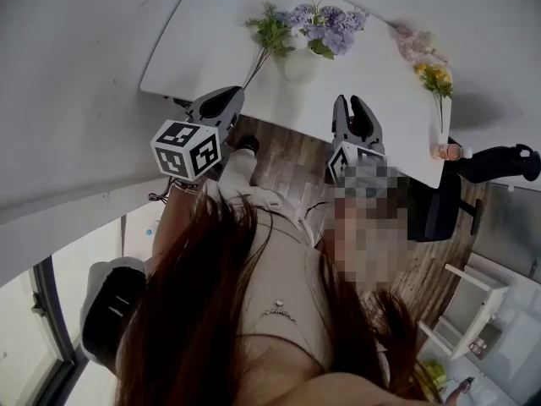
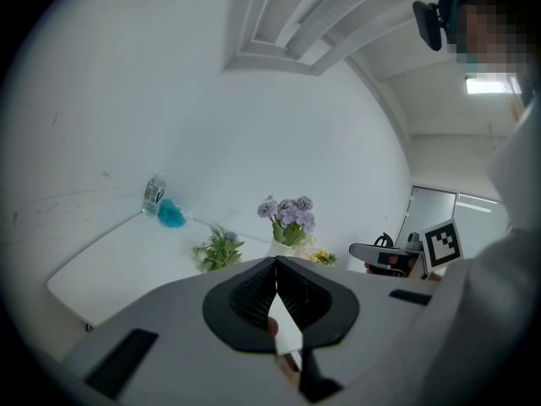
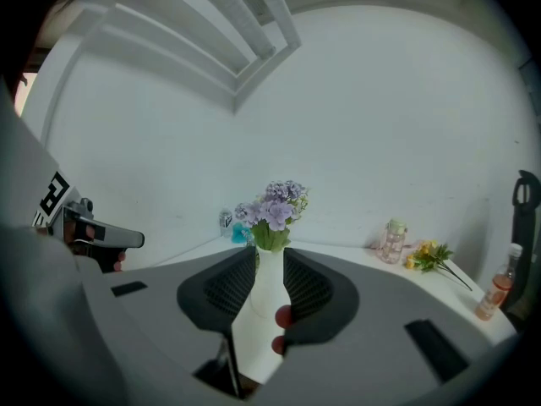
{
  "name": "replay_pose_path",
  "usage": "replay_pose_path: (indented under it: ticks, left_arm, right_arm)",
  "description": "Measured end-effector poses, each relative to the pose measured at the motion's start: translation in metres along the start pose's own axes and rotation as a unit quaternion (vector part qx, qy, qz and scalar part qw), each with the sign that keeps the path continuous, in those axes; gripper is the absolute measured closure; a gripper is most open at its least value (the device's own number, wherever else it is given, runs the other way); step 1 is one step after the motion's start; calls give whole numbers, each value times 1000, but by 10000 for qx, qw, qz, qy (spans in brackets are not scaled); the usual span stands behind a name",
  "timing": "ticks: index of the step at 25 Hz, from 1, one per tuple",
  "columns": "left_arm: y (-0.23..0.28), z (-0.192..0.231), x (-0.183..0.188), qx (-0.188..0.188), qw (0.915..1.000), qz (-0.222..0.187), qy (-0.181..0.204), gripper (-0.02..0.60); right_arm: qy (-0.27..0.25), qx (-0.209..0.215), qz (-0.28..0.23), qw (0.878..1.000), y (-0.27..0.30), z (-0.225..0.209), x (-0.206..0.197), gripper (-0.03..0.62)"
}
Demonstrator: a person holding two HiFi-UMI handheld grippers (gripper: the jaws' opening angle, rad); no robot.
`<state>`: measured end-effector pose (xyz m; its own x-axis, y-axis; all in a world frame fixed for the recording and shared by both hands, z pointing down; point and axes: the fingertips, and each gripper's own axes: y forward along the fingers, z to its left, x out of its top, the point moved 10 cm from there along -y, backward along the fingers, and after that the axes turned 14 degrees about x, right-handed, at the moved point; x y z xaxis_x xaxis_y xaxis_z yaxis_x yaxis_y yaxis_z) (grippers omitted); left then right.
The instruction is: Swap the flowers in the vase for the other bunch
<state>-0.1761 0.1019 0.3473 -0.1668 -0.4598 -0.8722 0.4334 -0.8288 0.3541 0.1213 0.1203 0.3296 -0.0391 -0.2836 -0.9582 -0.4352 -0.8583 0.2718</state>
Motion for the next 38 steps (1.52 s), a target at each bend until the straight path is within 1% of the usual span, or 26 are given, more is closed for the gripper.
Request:
replay_pose_path:
  ticks: [9,17,24,32,38]
  left_arm:
    - [-37,-15,-14,-25,9999,-78,63,577]
    - [-63,-32,-26,-112,9998,-19,168,577]
    - [-82,-47,-32,-213,9993,-23,293,577]
    - [-102,-56,-42,-223,9990,-57,394,577]
    - [-110,-60,-54,-325,9985,24,447,577]
  right_arm:
    - [62,-71,-218,9997,-39,17,-6,488]
    - [113,-96,-359,9992,-67,31,-13,516]
    - [95,-148,-553,9983,-88,40,-15,533]
    - [48,-164,-744,9971,-112,53,-23,541]
    - [-48,-203,-852,9961,-128,61,-30,543]
